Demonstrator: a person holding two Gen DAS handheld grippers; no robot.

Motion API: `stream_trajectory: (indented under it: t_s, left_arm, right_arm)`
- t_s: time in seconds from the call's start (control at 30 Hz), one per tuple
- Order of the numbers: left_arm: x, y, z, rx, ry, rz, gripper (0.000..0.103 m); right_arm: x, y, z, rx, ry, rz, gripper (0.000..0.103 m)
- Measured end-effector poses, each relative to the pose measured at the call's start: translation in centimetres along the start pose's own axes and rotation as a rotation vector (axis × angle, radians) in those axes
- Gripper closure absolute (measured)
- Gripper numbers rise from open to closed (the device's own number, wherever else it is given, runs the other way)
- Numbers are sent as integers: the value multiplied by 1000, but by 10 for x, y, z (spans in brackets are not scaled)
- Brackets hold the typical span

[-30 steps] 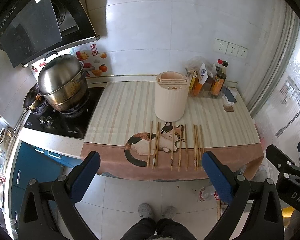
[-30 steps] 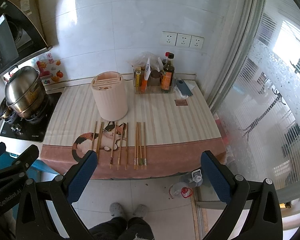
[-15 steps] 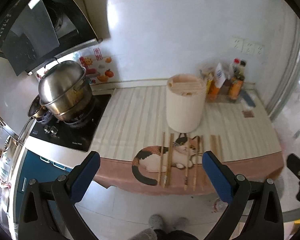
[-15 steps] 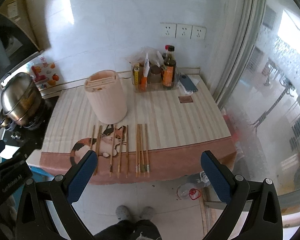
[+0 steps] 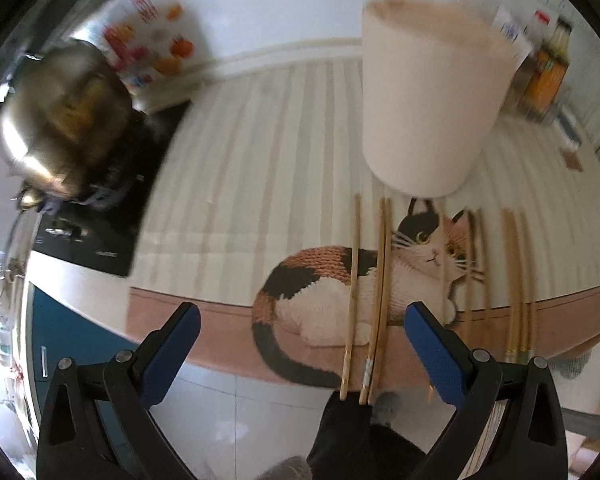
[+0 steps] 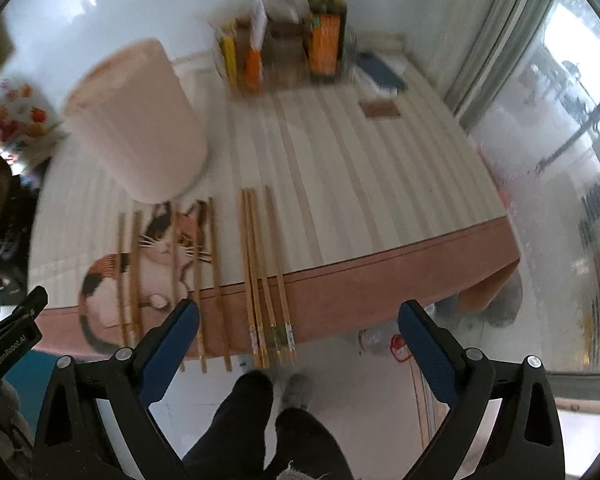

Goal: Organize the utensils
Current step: 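Lower the left tool onto one wooden chopstick and close it while the right tool grasps another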

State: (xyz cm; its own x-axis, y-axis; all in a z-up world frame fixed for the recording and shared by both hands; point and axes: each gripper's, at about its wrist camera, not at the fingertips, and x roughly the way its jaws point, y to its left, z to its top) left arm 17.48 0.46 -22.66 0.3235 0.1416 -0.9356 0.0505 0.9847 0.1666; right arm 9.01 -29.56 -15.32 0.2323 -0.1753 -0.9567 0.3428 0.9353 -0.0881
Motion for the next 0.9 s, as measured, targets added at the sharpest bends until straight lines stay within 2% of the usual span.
stream_trajectory:
  t_s: [0.1, 0.2, 0.27, 0.33, 0.4, 0.47, 0.5, 0.53, 0.57, 0.63, 0.73, 0.8, 0.83, 0.9]
  left_arm:
    - [39, -5, 11, 24, 68, -33, 0]
    - [72, -8, 20, 53, 137, -74, 4]
    - [90, -9, 26, 64, 174, -110, 21]
    - [104, -11, 31, 73, 203, -141, 30]
    - [116, -14, 34, 81, 225, -169, 32]
    - [127, -19, 35, 97, 252, -187, 35]
    - [131, -21, 34, 108, 264, -188, 42]
    - [134, -24, 34, 116, 273, -192, 57]
    - [138, -26, 32, 124, 287, -192, 62]
    - [135, -29, 31, 127, 271, -191, 65]
    - [133, -38, 29, 138, 261, -198, 78]
    - [130, -42, 29, 139, 256, -199, 94]
    - [128, -44, 29, 132, 258, -199, 98]
    - [130, -43, 27, 95, 271, -204, 98]
  right_arm:
    - [36, 5, 10, 25, 56, -26, 7]
    - [65, 11, 17, 41, 104, -58, 16]
    - [85, 14, 22, 54, 145, -54, 25]
    - [101, 16, 26, 62, 170, -46, 36]
    - [113, 16, 29, 76, 182, -26, 40]
    - [122, 13, 32, 96, 185, -15, 41]
    - [126, 12, 33, 103, 188, -23, 41]
    - [131, 10, 34, 105, 193, -34, 41]
    - [135, 9, 35, 106, 199, -39, 41]
    - [143, 6, 36, 112, 219, -50, 41]
    - [150, 4, 38, 105, 231, -67, 41]
    - [157, 3, 38, 100, 239, -73, 42]
    - [160, 3, 39, 97, 241, -72, 44]
    - [170, 4, 39, 87, 249, -65, 50]
